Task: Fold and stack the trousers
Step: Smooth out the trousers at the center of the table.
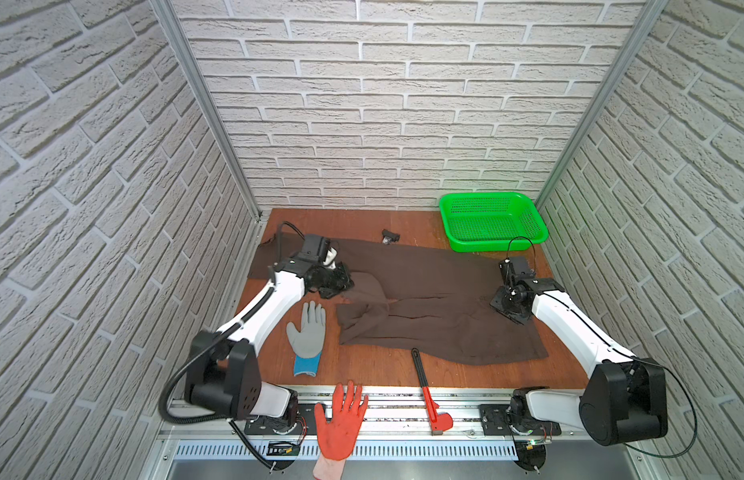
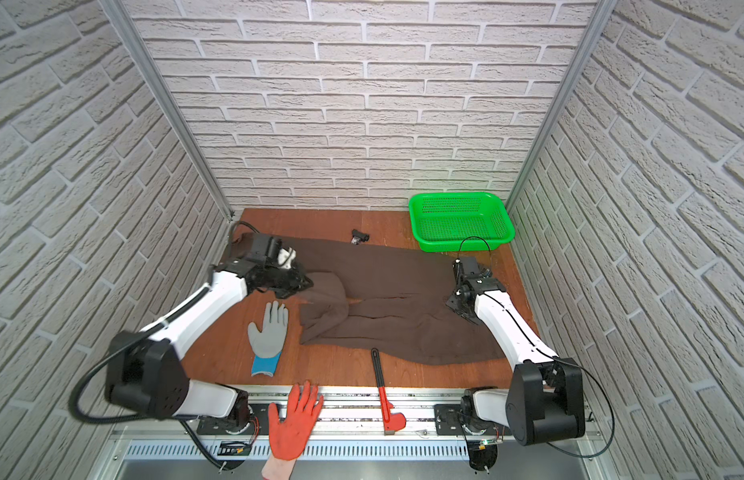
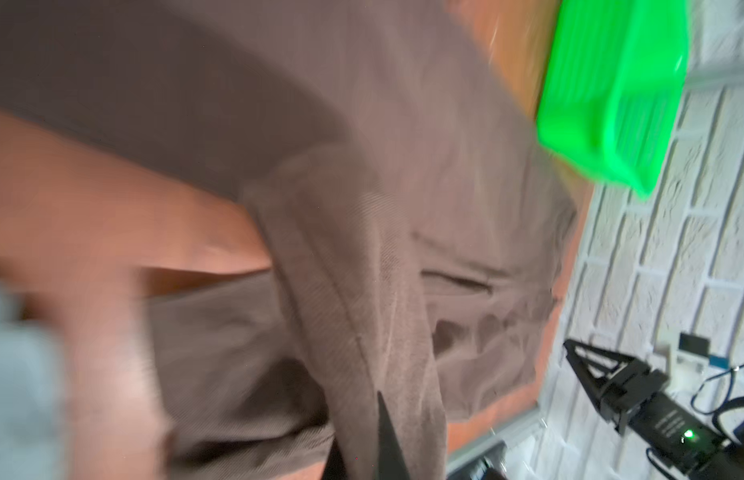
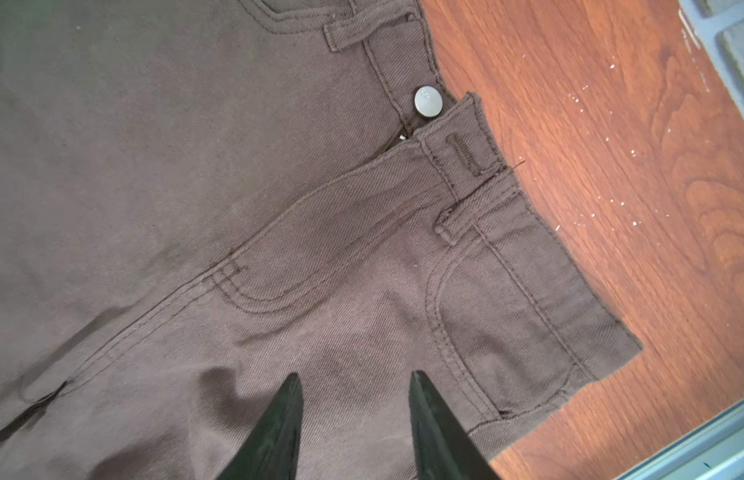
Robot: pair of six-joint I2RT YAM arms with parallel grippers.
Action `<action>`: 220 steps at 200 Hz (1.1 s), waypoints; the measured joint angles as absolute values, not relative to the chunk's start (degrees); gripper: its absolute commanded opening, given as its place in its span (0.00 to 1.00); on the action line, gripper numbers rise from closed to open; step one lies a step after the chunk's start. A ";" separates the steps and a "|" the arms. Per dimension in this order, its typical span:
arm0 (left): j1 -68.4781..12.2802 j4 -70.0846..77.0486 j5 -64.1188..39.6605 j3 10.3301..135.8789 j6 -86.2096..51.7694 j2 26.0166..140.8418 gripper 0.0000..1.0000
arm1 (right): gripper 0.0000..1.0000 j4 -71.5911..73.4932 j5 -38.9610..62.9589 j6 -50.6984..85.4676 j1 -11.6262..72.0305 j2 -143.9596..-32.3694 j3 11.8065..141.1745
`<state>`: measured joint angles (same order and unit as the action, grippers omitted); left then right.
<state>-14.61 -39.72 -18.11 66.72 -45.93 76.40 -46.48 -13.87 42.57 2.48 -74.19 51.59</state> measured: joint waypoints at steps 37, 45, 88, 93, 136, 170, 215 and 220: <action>-6.07 -56.10 0.73 78.39 -40.14 62.06 0.00 | 0.47 -46.46 -14.48 42.59 2.48 -74.59 51.57; -4.32 -59.05 4.25 78.94 -39.18 60.38 0.00 | 0.48 -46.48 -14.61 42.57 2.48 -74.63 51.57; 4.64 -71.26 19.29 75.72 -34.13 58.46 0.00 | 0.50 -47.59 -15.79 42.57 2.48 -74.70 51.57; 5.87 -71.85 20.67 75.05 -33.61 58.63 0.00 | 0.50 -48.01 -15.97 42.57 2.48 -74.70 51.57; 12.56 -73.36 27.24 72.10 -30.48 57.56 0.00 | 0.53 -52.75 -16.88 42.70 2.48 -72.73 51.59; 15.11 -73.06 29.36 69.10 -29.21 57.84 0.00 | 0.54 -57.43 -16.53 43.24 2.48 -68.10 51.59; 18.46 -71.37 29.85 66.41 -27.62 60.84 0.00 | 0.54 -60.93 -14.59 43.77 2.48 -65.32 50.92; 18.72 -71.05 29.82 66.41 -27.57 61.52 0.00 | 0.54 -61.21 -14.31 43.83 2.48 -65.30 50.63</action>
